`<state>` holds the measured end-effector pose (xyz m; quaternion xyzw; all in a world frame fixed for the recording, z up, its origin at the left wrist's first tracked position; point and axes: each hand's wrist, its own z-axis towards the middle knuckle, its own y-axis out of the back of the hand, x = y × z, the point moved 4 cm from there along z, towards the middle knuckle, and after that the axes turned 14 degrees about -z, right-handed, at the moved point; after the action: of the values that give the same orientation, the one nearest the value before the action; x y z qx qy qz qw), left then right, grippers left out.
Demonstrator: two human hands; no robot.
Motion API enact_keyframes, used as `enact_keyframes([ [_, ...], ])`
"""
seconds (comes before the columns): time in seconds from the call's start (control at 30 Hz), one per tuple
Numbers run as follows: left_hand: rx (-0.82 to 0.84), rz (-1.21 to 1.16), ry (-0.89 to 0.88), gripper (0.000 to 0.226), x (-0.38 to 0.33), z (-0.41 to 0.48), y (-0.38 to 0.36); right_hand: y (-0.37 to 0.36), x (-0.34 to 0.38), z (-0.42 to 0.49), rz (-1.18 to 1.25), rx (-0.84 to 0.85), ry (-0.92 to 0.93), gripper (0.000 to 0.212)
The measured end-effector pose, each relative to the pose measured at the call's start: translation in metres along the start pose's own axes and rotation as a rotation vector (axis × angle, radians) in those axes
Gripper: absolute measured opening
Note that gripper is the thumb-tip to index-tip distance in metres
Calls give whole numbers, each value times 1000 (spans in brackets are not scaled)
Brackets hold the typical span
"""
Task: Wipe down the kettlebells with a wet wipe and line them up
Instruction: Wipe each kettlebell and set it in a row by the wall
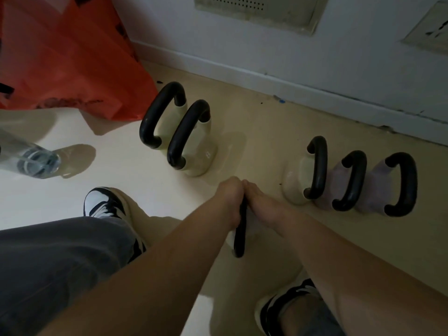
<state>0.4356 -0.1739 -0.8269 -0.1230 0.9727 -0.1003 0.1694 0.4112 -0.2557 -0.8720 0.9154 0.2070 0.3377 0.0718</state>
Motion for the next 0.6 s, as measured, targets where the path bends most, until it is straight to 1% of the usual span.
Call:
enact_keyframes([
  [0.07,-115,214,-248,45,12,-2,6,1,-1,3,51,13,-4,54],
  [0.1,-152,291,-379,48,28,-10,15,3,0,0,48,21,9,51],
  [0.13,-152,328,-484,48,46,-19,26,3,0,-2,25,39,13,48],
  [0.17,-123,292,-531,44,65,-29,36,3,1,-4,-12,36,10,46],
  [0.23,-61,203,-568,30,87,-37,47,2,2,-3,-87,33,-5,44],
  [0.3,-62,350,-684,22,78,-37,49,-1,8,-7,-129,21,-21,44],
  [0.37,-11,531,-714,23,59,-33,45,-2,9,-9,-104,23,-54,47],
  [0.43,55,666,-671,25,41,-33,44,1,9,-13,-96,-4,-55,51],
  [0.5,72,799,-655,27,28,-34,55,2,8,-16,-79,-21,-44,51],
  [0.6,135,827,-664,29,25,-49,78,-4,6,-20,-74,-14,-24,41],
])
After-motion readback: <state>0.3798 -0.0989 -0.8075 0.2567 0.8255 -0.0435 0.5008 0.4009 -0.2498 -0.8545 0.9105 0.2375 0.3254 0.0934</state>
